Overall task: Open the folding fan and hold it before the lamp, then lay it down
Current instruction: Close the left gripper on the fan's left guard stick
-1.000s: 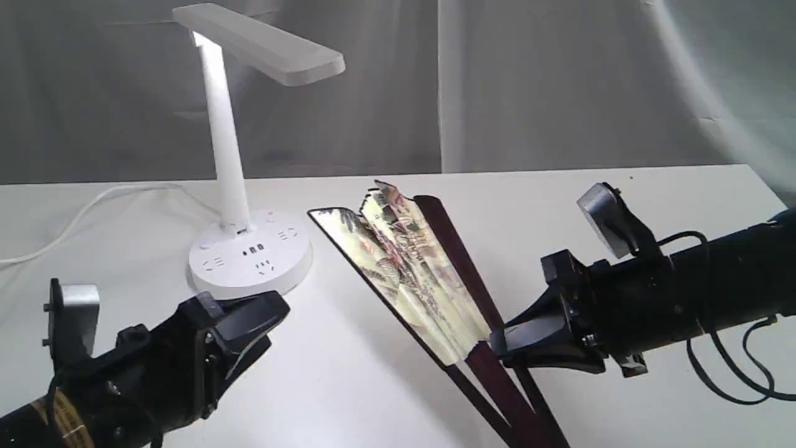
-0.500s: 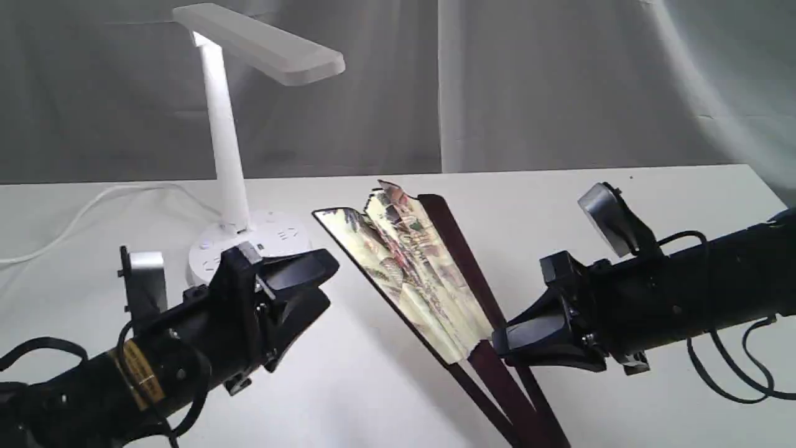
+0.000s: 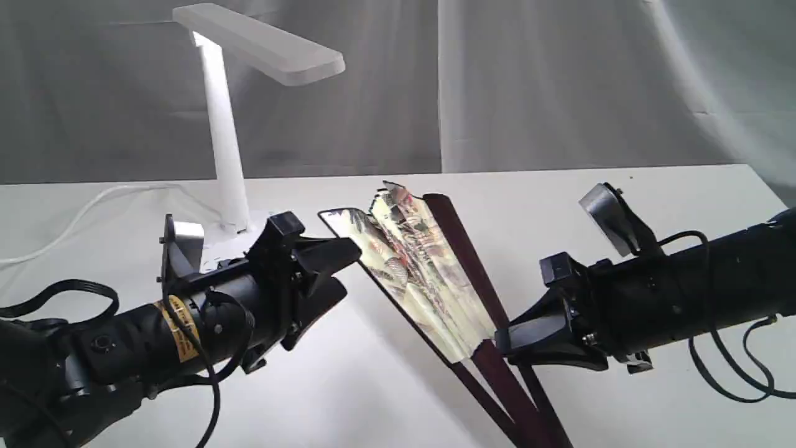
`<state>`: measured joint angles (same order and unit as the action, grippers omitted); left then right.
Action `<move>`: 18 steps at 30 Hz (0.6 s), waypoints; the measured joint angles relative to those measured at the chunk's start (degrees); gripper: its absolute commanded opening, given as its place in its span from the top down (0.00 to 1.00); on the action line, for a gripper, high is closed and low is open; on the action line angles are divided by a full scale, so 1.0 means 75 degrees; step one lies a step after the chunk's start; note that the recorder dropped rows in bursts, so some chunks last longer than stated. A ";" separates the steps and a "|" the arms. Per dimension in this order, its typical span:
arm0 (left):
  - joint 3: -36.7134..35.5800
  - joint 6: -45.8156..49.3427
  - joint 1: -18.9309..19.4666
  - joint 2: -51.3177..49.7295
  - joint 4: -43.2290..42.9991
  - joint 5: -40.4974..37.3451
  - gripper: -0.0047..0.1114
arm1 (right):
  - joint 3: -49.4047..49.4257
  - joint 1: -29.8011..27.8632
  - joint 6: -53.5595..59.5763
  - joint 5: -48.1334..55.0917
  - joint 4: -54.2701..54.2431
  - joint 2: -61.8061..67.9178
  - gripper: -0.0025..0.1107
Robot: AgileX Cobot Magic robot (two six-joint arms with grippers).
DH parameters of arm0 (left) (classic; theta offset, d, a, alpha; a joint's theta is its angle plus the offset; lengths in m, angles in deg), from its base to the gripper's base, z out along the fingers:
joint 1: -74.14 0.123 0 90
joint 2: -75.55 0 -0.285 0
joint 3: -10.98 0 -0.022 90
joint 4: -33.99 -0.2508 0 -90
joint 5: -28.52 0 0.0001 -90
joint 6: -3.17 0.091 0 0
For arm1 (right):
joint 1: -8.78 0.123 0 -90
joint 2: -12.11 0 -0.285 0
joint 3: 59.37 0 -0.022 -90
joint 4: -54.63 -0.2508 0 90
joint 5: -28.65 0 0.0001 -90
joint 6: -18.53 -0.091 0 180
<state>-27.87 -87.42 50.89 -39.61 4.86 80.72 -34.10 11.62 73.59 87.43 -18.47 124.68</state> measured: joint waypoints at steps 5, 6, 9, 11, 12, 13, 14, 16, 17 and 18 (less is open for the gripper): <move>0.0076 -0.0055 0.0000 0.0000 -0.0032 -0.0201 0.53 | 0.0000 0.0000 0.0000 0.0000 0.0000 0.0000 0.98; 0.0117 -0.0055 0.0000 0.0000 -0.0032 -0.0201 0.53 | 0.0000 0.0000 0.0000 0.0000 0.0000 0.0000 0.98; 0.0284 -0.0068 0.0000 0.0000 -0.0032 -0.0212 0.53 | 0.0000 0.0000 0.0000 0.0000 0.0000 0.0000 0.98; 0.0434 -0.0068 0.0000 0.0000 -0.0032 -0.0363 0.53 | 0.0000 0.0000 0.0000 0.0000 0.0000 0.0000 0.98; 0.0490 -0.0068 0.0000 0.0000 -0.0032 -0.0463 0.53 | 0.0000 0.0000 0.0000 0.0000 0.0000 0.0000 0.98; 0.0553 -0.0074 0.0000 0.0000 -0.0032 -0.0635 0.53 | 0.0000 0.0000 0.0000 0.0000 0.0000 0.0000 0.98; 0.0594 -0.0087 -0.0020 0.0000 -0.0055 -0.0793 0.53 | 0.0000 0.0000 0.0000 0.0000 0.0000 0.0000 0.98; 0.0650 -0.0108 -0.0071 0.0000 -0.0055 -0.0982 0.53 | 0.0000 0.0000 0.0000 0.0000 0.0000 0.0000 0.98; 0.0686 -0.0114 -0.0135 0.0000 -0.0035 -0.1043 0.53 | 0.0000 0.0000 0.0000 0.0000 0.0000 0.0000 0.98; 0.0706 -0.0114 -0.0215 0.0000 -0.0033 -0.1133 0.53 | 0.0000 0.0000 0.0000 0.0000 0.0000 0.0000 0.98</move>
<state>-22.58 -88.28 49.28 -39.61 4.61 72.23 -34.10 11.62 73.59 87.43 -18.47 124.68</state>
